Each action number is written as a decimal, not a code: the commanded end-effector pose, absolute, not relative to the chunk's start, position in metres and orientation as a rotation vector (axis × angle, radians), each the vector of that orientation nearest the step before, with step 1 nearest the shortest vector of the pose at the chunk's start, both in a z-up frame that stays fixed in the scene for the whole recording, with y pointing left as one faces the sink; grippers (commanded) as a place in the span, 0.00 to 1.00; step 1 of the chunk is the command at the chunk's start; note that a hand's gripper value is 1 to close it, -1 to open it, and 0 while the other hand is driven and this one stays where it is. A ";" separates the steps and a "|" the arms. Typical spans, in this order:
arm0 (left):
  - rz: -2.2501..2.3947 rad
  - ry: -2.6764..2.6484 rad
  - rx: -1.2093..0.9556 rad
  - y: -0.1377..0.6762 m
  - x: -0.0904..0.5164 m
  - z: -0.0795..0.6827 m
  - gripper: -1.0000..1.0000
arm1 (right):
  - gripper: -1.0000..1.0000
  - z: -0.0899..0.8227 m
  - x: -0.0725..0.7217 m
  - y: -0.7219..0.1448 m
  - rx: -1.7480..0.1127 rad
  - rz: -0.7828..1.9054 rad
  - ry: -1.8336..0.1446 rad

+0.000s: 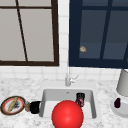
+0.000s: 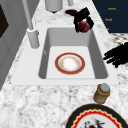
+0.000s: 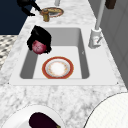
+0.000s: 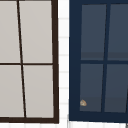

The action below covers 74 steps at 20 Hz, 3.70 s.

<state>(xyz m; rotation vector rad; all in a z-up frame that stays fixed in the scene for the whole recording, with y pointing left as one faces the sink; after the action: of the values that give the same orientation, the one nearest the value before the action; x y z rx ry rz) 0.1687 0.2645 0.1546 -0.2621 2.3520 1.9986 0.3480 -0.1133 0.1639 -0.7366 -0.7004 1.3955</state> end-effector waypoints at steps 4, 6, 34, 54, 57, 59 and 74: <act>1.999 2.352 -0.262 0.265 0.169 0.155 0.50 | 1.00 0.108 0.368 -0.076 -0.700 1.370 -0.698; 1.999 2.352 -0.262 0.265 0.169 0.155 0.50 | 1.00 0.091 0.373 -0.065 -0.711 1.374 -0.691; 1.999 2.352 -0.262 0.265 0.169 0.155 0.50 | 1.00 -0.109 0.480 -0.028 -0.717 1.358 -0.766; 1.999 2.352 -0.262 0.265 0.169 0.155 0.50 | 0.00 -0.020 0.471 -0.033 -0.529 1.412 -0.570; 1.999 2.352 -0.262 0.265 0.169 0.155 0.50 | 0.00 -0.007 0.471 -0.033 -0.521 1.422 -0.568; 1.999 2.352 -0.262 0.265 0.169 0.155 0.50 | 0.00 0.000 0.471 -0.035 -0.505 1.446 -0.564; 1.999 2.352 -0.262 0.265 0.169 0.155 0.50 | 0.00 0.057 0.444 -0.088 -0.508 1.435 -0.656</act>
<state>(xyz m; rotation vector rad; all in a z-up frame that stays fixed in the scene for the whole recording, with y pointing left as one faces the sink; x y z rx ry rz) 0.1687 0.2645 0.1546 -0.2621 2.3520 1.9986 0.4565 -0.0770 0.0511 -0.5048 -0.6240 1.4451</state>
